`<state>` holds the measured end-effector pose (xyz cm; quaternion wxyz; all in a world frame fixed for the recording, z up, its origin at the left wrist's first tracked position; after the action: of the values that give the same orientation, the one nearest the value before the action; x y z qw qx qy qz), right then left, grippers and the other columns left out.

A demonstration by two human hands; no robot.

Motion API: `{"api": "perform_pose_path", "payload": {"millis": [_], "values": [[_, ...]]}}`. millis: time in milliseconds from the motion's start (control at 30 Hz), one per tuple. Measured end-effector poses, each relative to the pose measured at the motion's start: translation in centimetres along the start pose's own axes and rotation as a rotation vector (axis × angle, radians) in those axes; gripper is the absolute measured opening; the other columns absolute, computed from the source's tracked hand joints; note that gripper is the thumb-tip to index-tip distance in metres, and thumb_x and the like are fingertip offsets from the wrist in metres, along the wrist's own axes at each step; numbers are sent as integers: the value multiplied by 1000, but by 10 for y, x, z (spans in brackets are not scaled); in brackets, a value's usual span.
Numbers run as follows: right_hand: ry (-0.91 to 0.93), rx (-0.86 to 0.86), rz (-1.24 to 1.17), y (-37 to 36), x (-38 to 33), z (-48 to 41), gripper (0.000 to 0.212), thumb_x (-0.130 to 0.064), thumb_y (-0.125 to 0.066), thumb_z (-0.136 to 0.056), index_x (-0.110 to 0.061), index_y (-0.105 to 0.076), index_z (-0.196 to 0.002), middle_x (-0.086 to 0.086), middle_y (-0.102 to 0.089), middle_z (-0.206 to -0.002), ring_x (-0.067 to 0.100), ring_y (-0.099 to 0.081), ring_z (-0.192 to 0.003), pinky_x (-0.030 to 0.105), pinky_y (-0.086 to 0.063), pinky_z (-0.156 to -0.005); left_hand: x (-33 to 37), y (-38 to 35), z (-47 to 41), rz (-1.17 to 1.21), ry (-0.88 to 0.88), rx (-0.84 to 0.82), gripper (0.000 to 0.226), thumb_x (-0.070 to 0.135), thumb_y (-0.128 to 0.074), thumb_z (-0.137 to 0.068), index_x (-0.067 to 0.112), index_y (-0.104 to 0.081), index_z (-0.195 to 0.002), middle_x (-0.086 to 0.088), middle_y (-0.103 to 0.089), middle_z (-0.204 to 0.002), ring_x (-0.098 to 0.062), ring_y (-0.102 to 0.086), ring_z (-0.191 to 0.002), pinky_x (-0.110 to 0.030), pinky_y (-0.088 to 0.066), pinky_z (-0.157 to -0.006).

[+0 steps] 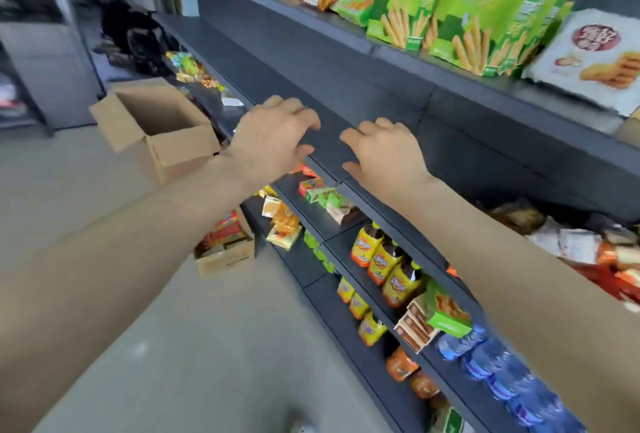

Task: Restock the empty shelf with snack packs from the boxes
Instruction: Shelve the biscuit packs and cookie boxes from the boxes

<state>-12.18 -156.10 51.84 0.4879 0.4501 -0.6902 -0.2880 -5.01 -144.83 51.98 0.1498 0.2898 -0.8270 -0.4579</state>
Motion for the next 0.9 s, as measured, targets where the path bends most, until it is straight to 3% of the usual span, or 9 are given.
{"api": "perform_pose_path", "payload": {"millis": [167, 400, 500, 633, 800, 900], "values": [[131, 39, -112, -51, -78, -85, 41, -26, -89, -63, -10, -70, -94, 13, -64, -72, 36, -62, -67, 35, -46, -57, -112, -36, 21, -56, 141, -79, 33, 30, -69, -87, 21, -64, -119, -8, -62, -119, -34, -55, -111, -45, -51, -82], [251, 37, -178, -143, -156, -220, 31, -25, -83, -72, -11, -71, -96, 12, -71, -90, 35, -65, -84, 36, -50, -64, -252, -119, 8, -86, 313, -214, 38, 35, -62, -94, 21, -58, -129, -8, -61, -124, -33, -54, -114, -42, -50, -85], [287, 8, -243, -182, -178, -275, 28, -20, -84, -68, -10, -70, -90, 13, -69, -83, 35, -66, -78, 36, -50, -61, -298, -159, -9, -68, 355, -279, 38, 38, -59, -95, 22, -56, -130, -7, -62, -122, -33, -55, -112, -41, -48, -85], [336, -45, -262, -236, -205, -339, 28, -20, -82, -73, -11, -70, -97, 12, -69, -84, 36, -65, -80, 38, -50, -64, -351, -214, -28, -53, 390, -360, 38, 37, -59, -96, 23, -54, -131, -5, -62, -123, -29, -57, -110, -41, -49, -83], [372, -127, -314, -311, -239, -403, 25, -22, -60, -96, -15, -62, -120, 9, -66, -111, 32, -59, -105, 41, -47, -81, -413, -287, -48, 15, 438, -450, 33, 33, -58, -96, 24, -58, -128, -2, -61, -124, -28, -55, -112, -40, -49, -83], [362, -202, -342, -369, -261, -433, 29, -18, -57, -97, -16, -60, -126, 9, -66, -115, 32, -58, -109, 41, -47, -81, -451, -345, -54, 40, 465, -530, 35, 35, -56, -97, 25, -55, -131, -2, -59, -125, -26, -56, -111, -40, -52, -83]]}}
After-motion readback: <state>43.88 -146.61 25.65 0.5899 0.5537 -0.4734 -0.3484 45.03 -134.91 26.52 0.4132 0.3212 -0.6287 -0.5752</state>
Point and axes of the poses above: each hand's wrist, its own z-axis away from the middle knuckle, its own y-axis out of the back of the hand, x = y × z, the point moved 7 cm from there along -z, towards the middle knuckle
